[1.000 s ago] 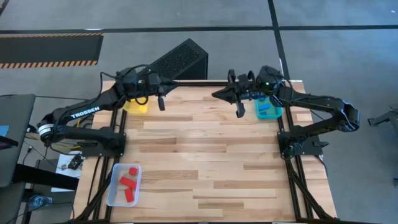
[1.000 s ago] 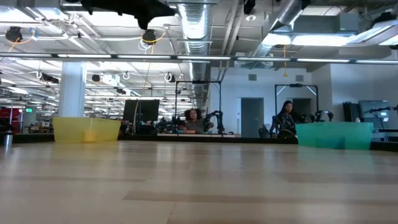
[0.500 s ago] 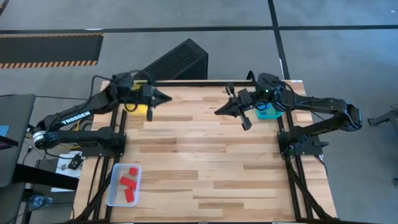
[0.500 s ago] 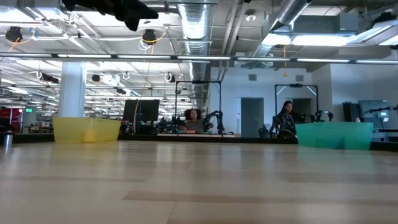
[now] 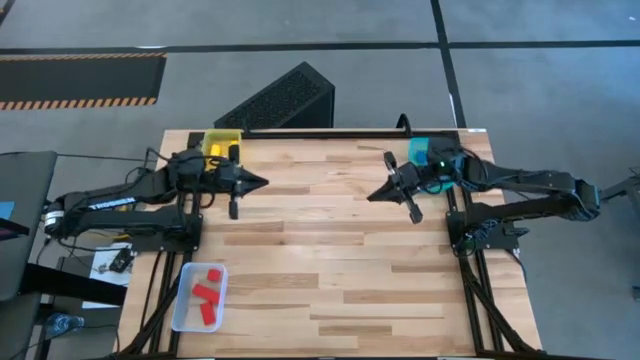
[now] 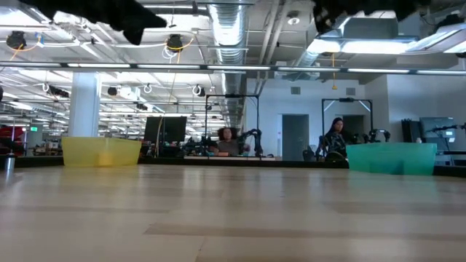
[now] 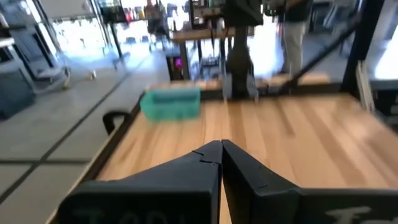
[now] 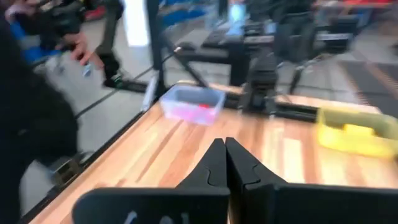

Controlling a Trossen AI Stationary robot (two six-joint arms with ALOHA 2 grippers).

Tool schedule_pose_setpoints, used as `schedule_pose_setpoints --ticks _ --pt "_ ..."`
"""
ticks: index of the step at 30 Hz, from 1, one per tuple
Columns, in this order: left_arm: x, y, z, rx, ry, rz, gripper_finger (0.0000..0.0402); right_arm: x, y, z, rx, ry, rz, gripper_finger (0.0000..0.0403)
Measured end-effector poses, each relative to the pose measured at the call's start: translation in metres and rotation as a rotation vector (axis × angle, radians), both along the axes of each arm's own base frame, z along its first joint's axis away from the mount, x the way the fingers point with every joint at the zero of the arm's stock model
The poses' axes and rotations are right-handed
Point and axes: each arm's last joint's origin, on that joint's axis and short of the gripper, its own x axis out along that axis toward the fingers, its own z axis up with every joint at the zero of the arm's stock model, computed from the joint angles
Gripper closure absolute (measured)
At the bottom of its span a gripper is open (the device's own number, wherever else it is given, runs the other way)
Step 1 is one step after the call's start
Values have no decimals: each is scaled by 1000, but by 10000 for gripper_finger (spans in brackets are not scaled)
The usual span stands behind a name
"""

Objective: Sort & place blocks by color
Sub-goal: Return to Home Position

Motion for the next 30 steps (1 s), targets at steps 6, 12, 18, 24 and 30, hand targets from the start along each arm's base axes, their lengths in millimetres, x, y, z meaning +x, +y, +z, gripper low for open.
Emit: schedule_pose_setpoints --ticks 6,12,18,24,30 --pt "-25 -4 -4 22 87 34 401 -15 -12 -46 72 -171 -309 400" --pt "-34 0 -5 43 116 120 401 -17 -23 -82 155 8 -470 387" --pt "-26 0 -11 -8 42 -2 401 -11 1 -66 22 -160 -157 399" --pt "-26 -4 -16 -48 -78 -43 401 -15 24 -59 52 -184 -36 400" --pt "-44 -10 -16 -70 -155 -27 401 -35 27 -45 118 -212 -27 397"
